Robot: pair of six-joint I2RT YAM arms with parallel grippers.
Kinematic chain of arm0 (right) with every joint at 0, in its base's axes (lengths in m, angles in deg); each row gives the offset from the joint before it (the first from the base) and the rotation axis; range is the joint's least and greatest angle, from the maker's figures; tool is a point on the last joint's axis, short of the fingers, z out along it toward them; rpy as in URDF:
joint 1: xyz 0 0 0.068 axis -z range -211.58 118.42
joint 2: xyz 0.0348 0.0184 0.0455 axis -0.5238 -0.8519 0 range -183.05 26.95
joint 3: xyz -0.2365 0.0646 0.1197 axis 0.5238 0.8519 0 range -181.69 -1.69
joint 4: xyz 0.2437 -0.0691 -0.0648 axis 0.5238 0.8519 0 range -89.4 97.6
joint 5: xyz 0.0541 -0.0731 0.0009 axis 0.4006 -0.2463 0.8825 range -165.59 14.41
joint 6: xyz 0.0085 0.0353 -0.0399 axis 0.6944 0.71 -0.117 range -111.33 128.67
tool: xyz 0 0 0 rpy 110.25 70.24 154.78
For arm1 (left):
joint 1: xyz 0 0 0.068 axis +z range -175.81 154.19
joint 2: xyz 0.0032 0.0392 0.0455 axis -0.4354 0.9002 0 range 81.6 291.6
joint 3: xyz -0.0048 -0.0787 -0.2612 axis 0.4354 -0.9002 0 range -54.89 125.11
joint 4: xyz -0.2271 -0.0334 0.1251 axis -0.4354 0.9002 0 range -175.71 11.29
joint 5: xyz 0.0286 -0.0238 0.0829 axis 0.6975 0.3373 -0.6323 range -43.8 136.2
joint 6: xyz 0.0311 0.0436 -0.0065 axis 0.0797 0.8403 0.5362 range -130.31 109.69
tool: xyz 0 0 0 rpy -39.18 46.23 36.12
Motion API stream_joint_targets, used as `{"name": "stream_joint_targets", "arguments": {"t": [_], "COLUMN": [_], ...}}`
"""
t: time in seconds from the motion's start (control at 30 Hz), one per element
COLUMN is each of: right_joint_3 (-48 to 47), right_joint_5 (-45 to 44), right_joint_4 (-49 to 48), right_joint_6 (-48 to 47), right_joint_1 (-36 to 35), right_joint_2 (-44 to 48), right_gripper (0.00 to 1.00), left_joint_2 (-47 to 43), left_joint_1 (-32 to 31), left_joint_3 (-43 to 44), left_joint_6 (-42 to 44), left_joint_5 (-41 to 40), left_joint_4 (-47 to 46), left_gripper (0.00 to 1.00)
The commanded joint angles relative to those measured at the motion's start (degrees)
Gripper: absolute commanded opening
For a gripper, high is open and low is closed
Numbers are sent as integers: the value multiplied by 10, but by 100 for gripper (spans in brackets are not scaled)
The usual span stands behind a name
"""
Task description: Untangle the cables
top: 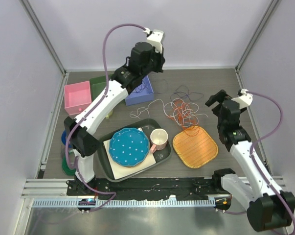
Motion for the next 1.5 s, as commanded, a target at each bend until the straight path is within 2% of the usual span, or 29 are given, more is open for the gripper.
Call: {"name": "stream_joint_targets", "arguments": {"t": [0.0, 0.2, 0.33, 0.5, 0.63, 0.77, 0.93, 1.07, 1.47], "right_joint_3": [78, 110, 129, 139, 154, 156, 159, 160, 160], "right_joint_5": [60, 124, 149, 175, 176, 161, 156, 148, 149], "right_joint_4": [-28, -18, -15, -33, -48, -45, -47, -44, -48], "right_joint_6": [-30, -24, -13, -4, 2, 1, 1, 1, 0], "right_joint_1": [0, 0, 0, 0, 0, 0, 0, 1, 0], "right_joint_2": [81, 112, 112, 119, 133, 141, 150, 151, 155], "right_gripper": [96, 95, 95, 95, 95, 95, 95, 95, 95], "left_joint_2": [-43, -55, -47, -13, 37, 85, 102, 120, 89], "left_joint_1": [9, 25, 67, 126, 141, 150, 150, 150, 149], "left_joint_3": [21, 36, 40, 29, 41, 65, 14, 20, 36], "left_joint_6": [35, 75, 72, 40, 57, 58, 58, 50, 28], "left_joint_5": [0, -14, -25, -2, -36, -36, -19, -14, 29], "left_joint_4": [-77, -139, -164, -174, -168, -141, -171, -169, -163], "left_gripper": [0, 0, 0, 0, 0, 0, 0, 0, 0]}}
